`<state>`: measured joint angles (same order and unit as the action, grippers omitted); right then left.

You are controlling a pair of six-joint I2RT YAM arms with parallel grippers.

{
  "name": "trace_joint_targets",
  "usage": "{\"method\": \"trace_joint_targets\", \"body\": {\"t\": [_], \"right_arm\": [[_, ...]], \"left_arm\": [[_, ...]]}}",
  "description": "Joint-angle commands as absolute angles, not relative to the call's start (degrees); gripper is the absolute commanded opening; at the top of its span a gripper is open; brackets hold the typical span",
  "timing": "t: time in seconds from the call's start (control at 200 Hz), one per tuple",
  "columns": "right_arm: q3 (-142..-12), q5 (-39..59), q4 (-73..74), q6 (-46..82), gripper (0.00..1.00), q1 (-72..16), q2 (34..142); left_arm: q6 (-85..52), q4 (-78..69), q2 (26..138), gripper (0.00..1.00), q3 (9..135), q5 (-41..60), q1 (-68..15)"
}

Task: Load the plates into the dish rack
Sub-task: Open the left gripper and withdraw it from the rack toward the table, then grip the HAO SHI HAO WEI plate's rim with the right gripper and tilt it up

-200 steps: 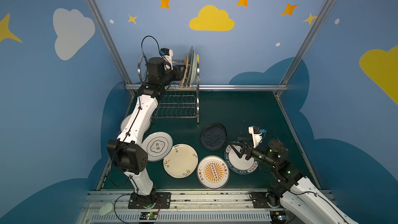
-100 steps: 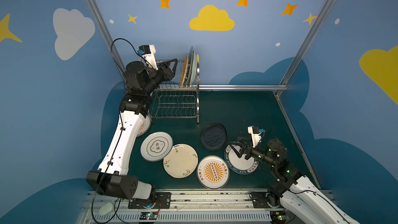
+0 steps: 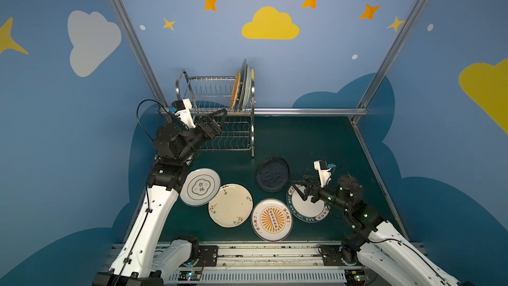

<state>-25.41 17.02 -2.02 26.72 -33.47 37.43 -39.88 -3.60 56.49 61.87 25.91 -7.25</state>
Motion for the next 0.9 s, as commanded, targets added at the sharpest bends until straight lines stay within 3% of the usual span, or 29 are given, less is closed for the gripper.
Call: {"method": "trace_joint_targets", "body": {"t": [0.0,0.215,0.556,0.891], "right_arm": [[-27.6,15.8,-4.1,26.3,0.92,-33.6,37.4],[-27.7,13.4,-8.0,28.4,0.93,-33.4,37.8],[-27.6,4.7,-22.6,35.5,0.93,-30.5,35.8],[-22.3,3.7,-32.1,45.7,0.92,-16.1,28.9]], "left_arm": [[-43.9,-4.8,52.2,1.00,57.9,29.4,-7.2],[-43.6,2.0,46.2,1.00,49.7,38.2,-7.7],[-32.0,16.2,39.9,1.00,42.8,43.0,-13.0],[-30.9,17.8,37.2,1.00,40.2,42.8,-13.4]]}}
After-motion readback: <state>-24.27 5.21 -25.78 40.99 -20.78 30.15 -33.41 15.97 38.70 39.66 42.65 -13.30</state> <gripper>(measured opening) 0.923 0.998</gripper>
